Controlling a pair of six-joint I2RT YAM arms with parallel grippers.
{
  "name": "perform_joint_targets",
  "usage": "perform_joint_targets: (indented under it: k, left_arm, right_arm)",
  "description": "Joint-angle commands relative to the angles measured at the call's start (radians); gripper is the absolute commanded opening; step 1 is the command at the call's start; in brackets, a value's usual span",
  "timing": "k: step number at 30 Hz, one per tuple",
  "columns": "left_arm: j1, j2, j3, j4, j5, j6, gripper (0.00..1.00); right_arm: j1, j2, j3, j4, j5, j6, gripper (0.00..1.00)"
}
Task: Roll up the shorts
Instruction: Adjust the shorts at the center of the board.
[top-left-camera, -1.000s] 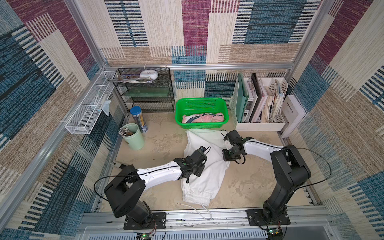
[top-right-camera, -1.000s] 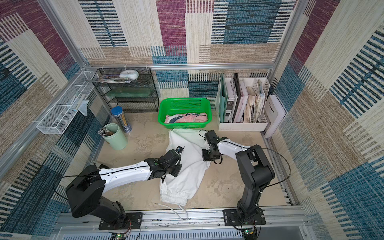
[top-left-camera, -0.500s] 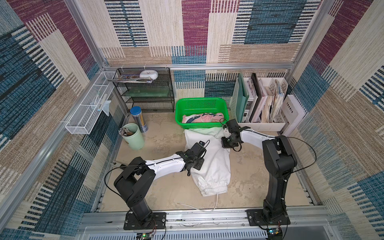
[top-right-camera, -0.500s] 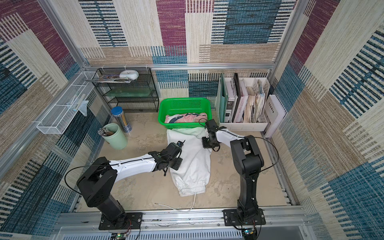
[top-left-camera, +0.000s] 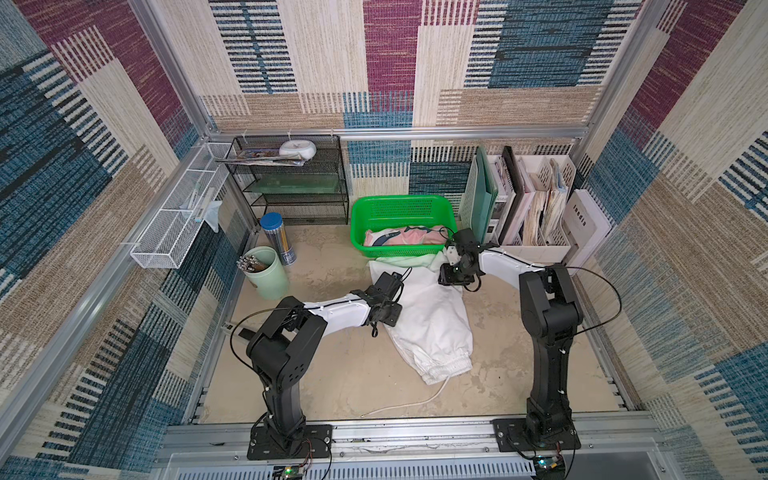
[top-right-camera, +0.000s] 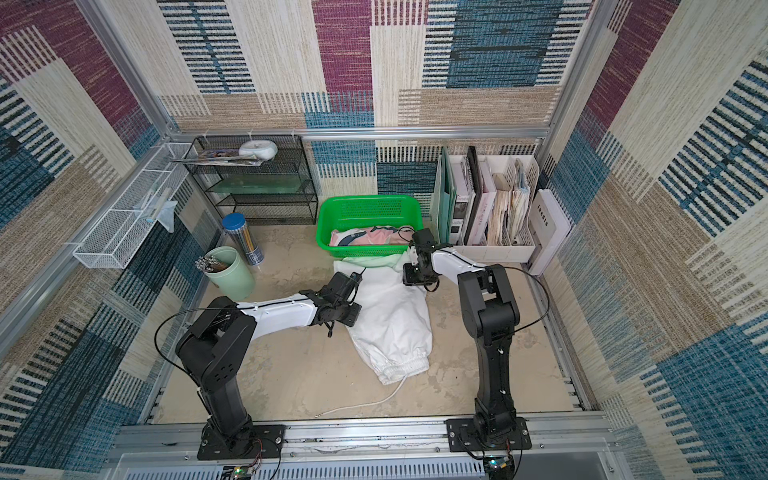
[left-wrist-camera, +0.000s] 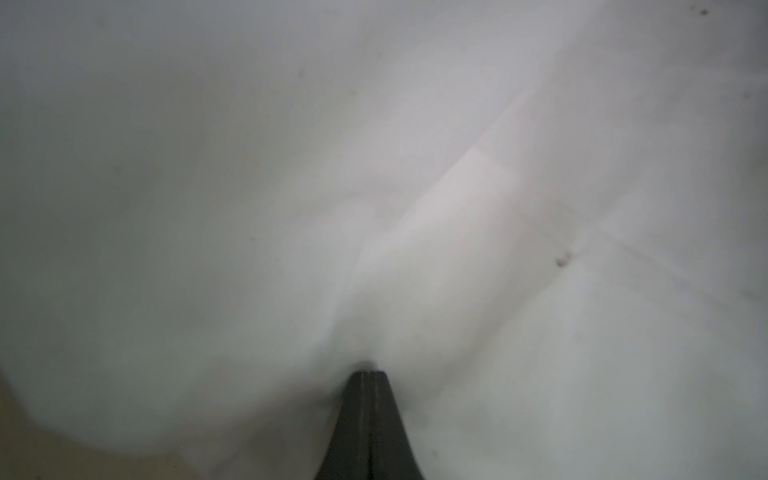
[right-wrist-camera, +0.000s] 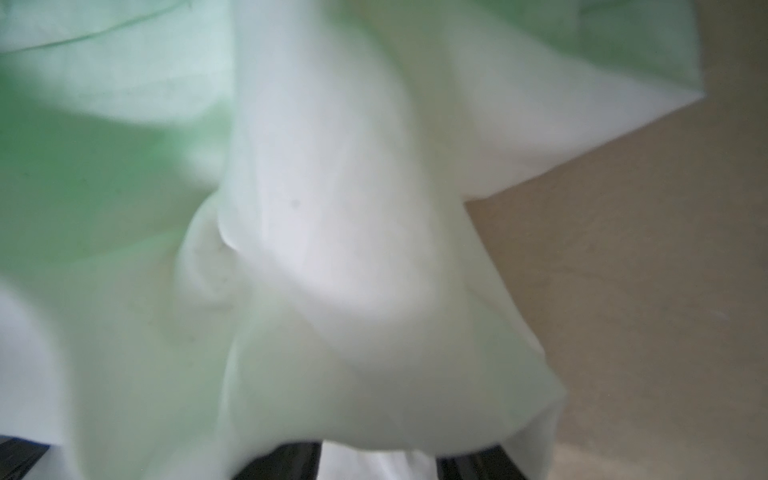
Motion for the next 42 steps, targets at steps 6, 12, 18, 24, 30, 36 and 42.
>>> perform_joint_targets:
  k: [6, 12, 18, 24, 30, 36, 42]
  left_arm:
    - [0.056, 0.094, 0.082, 0.008, -0.008, 0.06, 0.0]
    - [0.097, 0.102, 0.134, -0.003, 0.015, 0.077, 0.0]
    - [0.096, -0.035, 0.158, -0.033, 0.072, 0.108, 0.0]
    - [0.066, -0.237, 0.144, -0.078, 0.087, 0.103, 0.0]
    - [-0.049, -0.407, 0.032, -0.141, 0.079, 0.048, 0.0]
    - [-0.175, -0.527, -0.173, -0.122, 0.086, -0.108, 0.0]
    - [-0.278, -0.554, -0.306, -0.095, 0.078, -0.262, 0.0]
  right_arm:
    - [-0.005, -0.001, 0.024, -0.057, -0.027, 0.007, 0.61]
    - [-0.004, -0.073, 0.021, -0.057, -0.029, -0.005, 0.72]
    - [-0.005, -0.224, -0.045, -0.018, -0.049, -0.001, 0.99]
    - [-0.006, -0.395, -0.172, -0.005, -0.114, 0.034, 1.0]
    - [-0.005, -0.579, -0.41, 0.033, -0.206, 0.107, 0.99]
    - [-0.004, -0.794, -0.649, 0.099, -0.294, 0.215, 0.99]
    - [-0.005, -0.91, -0.863, 0.162, -0.369, 0.331, 0.99]
